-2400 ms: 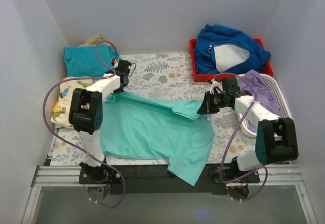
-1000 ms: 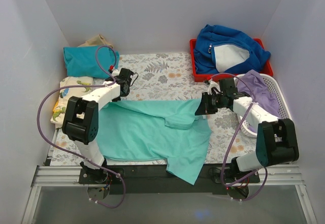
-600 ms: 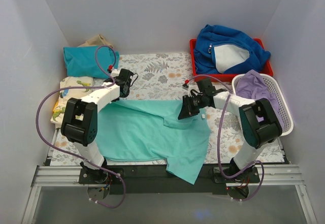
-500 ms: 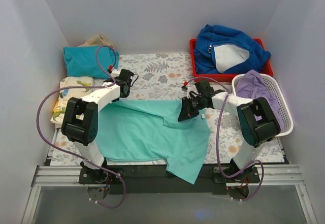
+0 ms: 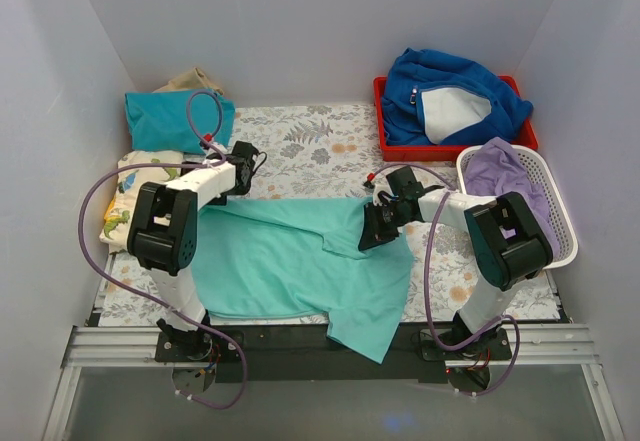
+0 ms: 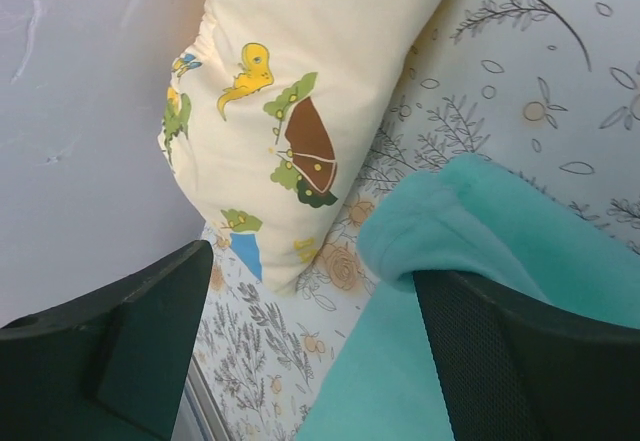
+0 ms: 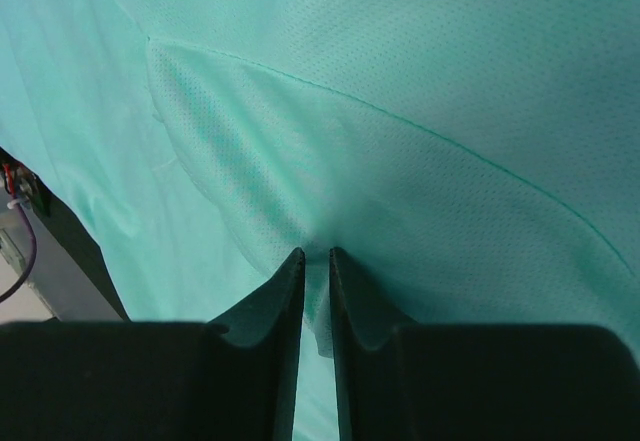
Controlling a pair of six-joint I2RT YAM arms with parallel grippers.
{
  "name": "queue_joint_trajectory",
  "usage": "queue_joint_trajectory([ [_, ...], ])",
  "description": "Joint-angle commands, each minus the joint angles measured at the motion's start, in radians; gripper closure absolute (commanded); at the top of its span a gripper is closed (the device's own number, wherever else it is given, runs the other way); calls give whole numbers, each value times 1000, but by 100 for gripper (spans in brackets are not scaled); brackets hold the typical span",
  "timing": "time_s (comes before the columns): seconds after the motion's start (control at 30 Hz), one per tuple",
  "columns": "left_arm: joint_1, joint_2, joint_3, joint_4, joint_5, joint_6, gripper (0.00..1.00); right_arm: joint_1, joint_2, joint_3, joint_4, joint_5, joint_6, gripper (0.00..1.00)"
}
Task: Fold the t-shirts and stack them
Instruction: Fold the tshirt
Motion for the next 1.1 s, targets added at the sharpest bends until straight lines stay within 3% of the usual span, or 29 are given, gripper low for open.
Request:
queue_joint_trajectory([
  [0.0,19,-15,37,-60,-110,-95,20,1,-9,-8,2,33,-20,78],
  [0.53,39,-131,16,-10,-150,-40,17,1,-41,-86,-34,163,-35,78],
  [0.77,39,-219,20,10,-2,18,17,1,-60,-68,-64,153,-52,79],
  [1.07,36,-138,90,65,440,96,17,1,-215,45,-124,110,-86,78],
])
